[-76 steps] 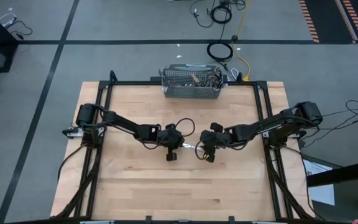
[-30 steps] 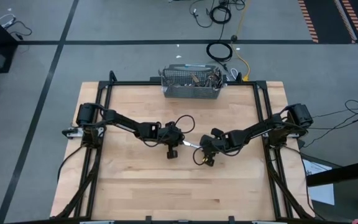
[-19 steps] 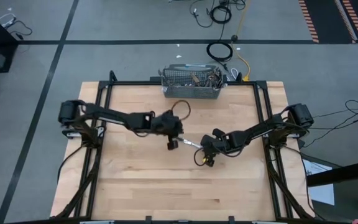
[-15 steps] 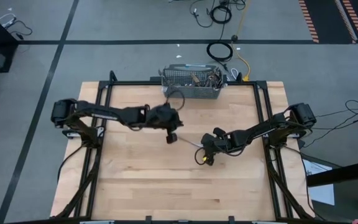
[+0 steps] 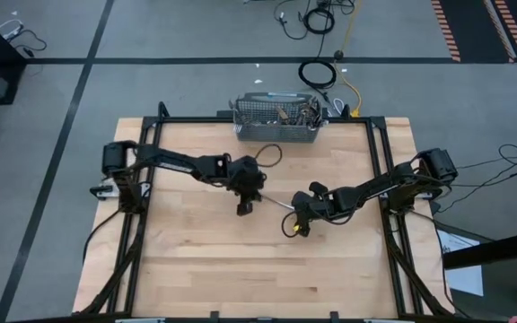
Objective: Sort silverware
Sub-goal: Put the silver table knife into the silverware organizer
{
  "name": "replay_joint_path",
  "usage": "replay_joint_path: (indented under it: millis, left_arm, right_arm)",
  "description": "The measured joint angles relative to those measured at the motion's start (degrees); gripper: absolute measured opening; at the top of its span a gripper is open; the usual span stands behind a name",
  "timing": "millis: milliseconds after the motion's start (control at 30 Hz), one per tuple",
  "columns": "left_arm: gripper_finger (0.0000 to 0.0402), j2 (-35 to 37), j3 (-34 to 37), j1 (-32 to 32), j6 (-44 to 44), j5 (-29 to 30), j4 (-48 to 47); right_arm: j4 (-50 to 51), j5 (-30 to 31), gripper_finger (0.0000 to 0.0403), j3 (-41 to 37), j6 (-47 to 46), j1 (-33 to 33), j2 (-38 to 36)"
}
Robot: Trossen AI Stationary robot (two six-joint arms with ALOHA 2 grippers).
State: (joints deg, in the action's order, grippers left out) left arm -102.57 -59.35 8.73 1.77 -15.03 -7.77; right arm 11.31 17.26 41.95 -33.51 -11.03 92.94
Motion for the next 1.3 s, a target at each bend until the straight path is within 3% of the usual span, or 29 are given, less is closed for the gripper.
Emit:
replay_joint_path:
  millis: [167, 400, 567, 767, 967, 1067, 1167, 1233, 1300]
  left_arm:
    - [0.0046, -4.49, 0.00, 1.06, 3.60, -10.24, -0.41]
    - [0.0061, -3.83, -1.42, 2.53, 4.91, -9.98, -4.00]
    - [0.0125, -2.44, -4.60, 3.04, 8.17, -7.84, -7.79]
    - [0.0211, -4.86, -4.83, 2.12, 11.67, -0.84, -6.28]
    - [0.0248, -8.97, -4.79, 1.95, 10.74, -0.33, -3.42]
    - [0.0248, -10.47, -4.90, 1.68, 11.06, 1.63, -2.41]
    - [0.0221, -12.35, -5.09, 1.50, 12.33, 1.64, -2.15]
    - [0.0174, -13.36, -5.20, 1.04, 14.75, 3.07, -2.00]
    - [0.0100, -13.92, -5.25, 0.53, 16.90, 4.54, -1.71]
  right_arm:
    - [0.04, 0.42, 0.0002, 0.00, 0.21, -0.06, -0.03]
    - [0.22, -0.68, 0.0001, 0.09, 1.85, -0.06, -0.10]
    - [0.24, -0.92, 0.0001, 0.11, 2.68, -0.06, -0.14]
    - [0.22, -1.17, 0.0001, 0.11, 2.88, -0.06, -0.17]
    - [0.22, -1.25, 0.0000, 0.11, 2.92, -0.06, -0.17]
    - [0.15, -1.29, 0.0000, 0.13, 2.86, -0.06, -0.17]
    - [-0.06, -1.65, 0.0000, 0.13, 2.88, -0.04, -0.17]
    - [-0.13, -1.99, 0.0000, 0.13, 2.86, -0.06, -0.17]
    - [0.03, -2.12, 0.0000, 0.13, 2.57, -0.04, -0.22]
